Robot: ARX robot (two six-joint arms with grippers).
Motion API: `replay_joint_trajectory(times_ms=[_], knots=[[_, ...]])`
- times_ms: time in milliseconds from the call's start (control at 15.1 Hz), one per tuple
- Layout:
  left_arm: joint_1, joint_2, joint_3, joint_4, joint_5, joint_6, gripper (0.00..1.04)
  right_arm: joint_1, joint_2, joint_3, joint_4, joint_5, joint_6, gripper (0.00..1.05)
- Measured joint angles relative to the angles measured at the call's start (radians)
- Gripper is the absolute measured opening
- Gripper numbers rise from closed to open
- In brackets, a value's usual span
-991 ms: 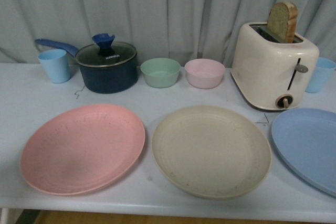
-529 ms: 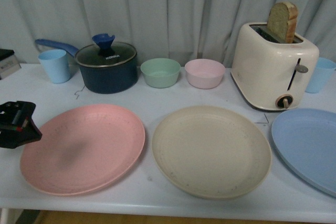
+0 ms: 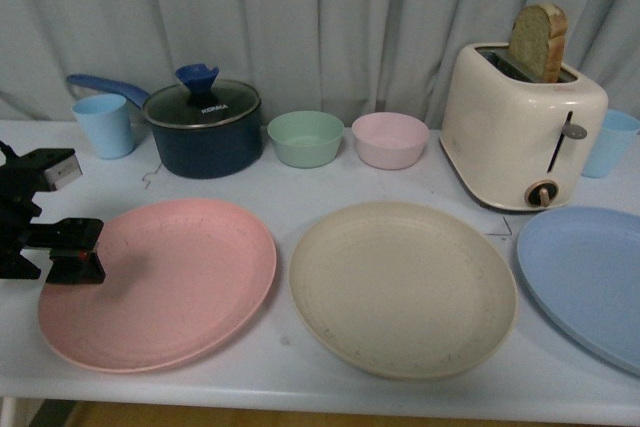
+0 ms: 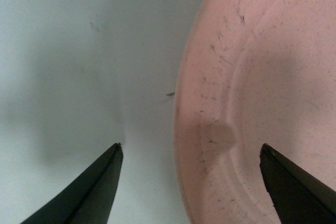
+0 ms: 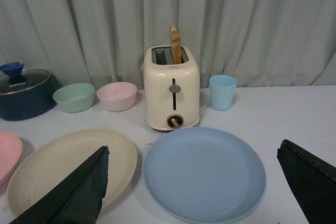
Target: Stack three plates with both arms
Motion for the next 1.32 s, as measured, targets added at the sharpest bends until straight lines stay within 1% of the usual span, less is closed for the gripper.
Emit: replay_joint_trajectory(times_ms=[132, 396, 463, 529, 595, 727, 925, 1057, 1123, 1189, 1256, 1322], knots=[[0.001, 0.017, 0.008, -0.018, 0.030, -0.026, 0.61, 0.000, 0.000, 0.000, 0.000, 0.000, 0.000, 0.98], [0.005, 0.020, 0.012, -0.027, 0.055, -0.053, 0.18, 0.000, 0.000, 0.000, 0.000, 0.000, 0.000, 0.98], [0.008, 0.015, 0.019, -0.027, 0.075, -0.066, 0.10, 0.000, 0.000, 0.000, 0.000, 0.000, 0.000, 0.98], [0.014, 0.001, 0.019, -0.030, 0.093, -0.080, 0.04, 0.000, 0.000, 0.000, 0.000, 0.000, 0.000, 0.98], [0.020, -0.021, 0.019, -0.030, 0.097, -0.084, 0.03, 0.000, 0.000, 0.000, 0.000, 0.000, 0.000, 0.98], [0.027, -0.092, 0.006, -0.049, 0.077, -0.076, 0.03, 0.000, 0.000, 0.000, 0.000, 0.000, 0.000, 0.98], [0.060, -0.212, -0.012, -0.094, 0.037, -0.027, 0.03, 0.000, 0.000, 0.000, 0.000, 0.000, 0.000, 0.98], [0.070, -0.308, -0.014, -0.109, 0.029, -0.013, 0.03, 0.000, 0.000, 0.000, 0.000, 0.000, 0.000, 0.98], [0.063, -0.357, -0.014, -0.118, 0.031, -0.013, 0.03, 0.000, 0.000, 0.000, 0.000, 0.000, 0.000, 0.98], [0.038, -0.408, -0.018, -0.116, 0.035, -0.017, 0.03, 0.000, 0.000, 0.000, 0.000, 0.000, 0.000, 0.98], [0.003, -0.449, -0.029, -0.109, 0.038, -0.025, 0.03, 0.000, 0.000, 0.000, 0.000, 0.000, 0.000, 0.98], [-0.051, -0.478, -0.035, -0.103, 0.045, -0.043, 0.03, 0.000, 0.000, 0.000, 0.000, 0.000, 0.000, 0.98]])
